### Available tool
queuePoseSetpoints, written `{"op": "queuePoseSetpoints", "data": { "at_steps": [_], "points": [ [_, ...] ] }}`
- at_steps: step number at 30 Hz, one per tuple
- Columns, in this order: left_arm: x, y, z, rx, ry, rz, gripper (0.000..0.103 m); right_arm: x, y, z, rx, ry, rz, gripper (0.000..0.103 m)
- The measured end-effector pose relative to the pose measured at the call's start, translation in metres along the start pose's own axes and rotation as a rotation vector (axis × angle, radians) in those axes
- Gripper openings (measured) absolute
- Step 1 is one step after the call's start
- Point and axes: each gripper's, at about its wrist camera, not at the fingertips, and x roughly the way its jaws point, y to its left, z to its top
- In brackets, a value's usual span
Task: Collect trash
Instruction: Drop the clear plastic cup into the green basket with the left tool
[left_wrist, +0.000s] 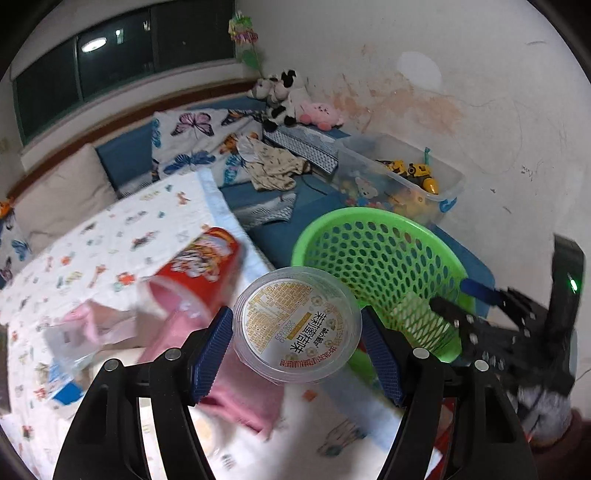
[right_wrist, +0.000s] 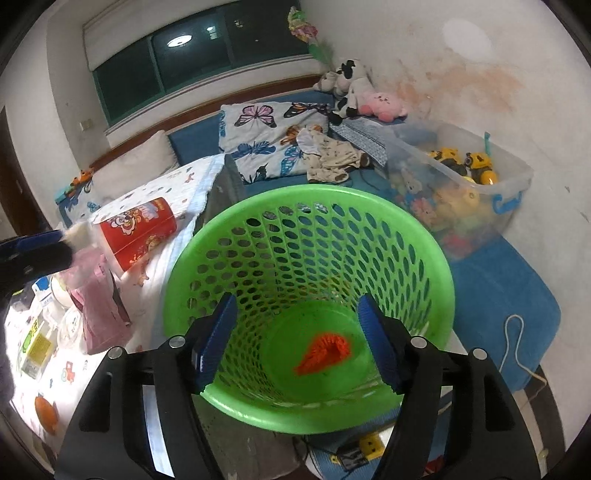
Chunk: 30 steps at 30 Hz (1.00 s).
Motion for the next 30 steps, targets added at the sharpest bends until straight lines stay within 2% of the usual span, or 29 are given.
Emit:
{"op": "queuePoseSetpoints", "data": {
  "at_steps": [11,14,17,24,30],
  "points": [
    [0.052,-0.027,0.016,-0.005,0.077,-0.035,0.068,-0.021,-0.014,-0.016,0.037,-0.023,-0.028,0.073],
    [0.064,-0.030,0.017,-0.011,0.104,-0.038,0.072,-0.025,-0.017,-0.021,0.049,-0.021,-0.031,0.073],
    [0.070,-0.033,0.016,-0.012,0.109,-0.044,0.081,-0.026,-0.019,-0.025,0.065,-0.016,-0.029,0.073],
    [0.058,-0.032,0.014,-0.013,0.095,-0.057,0.083,-0.032,-0.014,-0.032,0.073,-0.007,-0.011,0.073],
    [0.018,-0.007,0.007,-0.030,0.048,0.000,0.083,-0.044,0.009,-0.038,0.029,-0.009,0.035,0.073]
  ]
}}
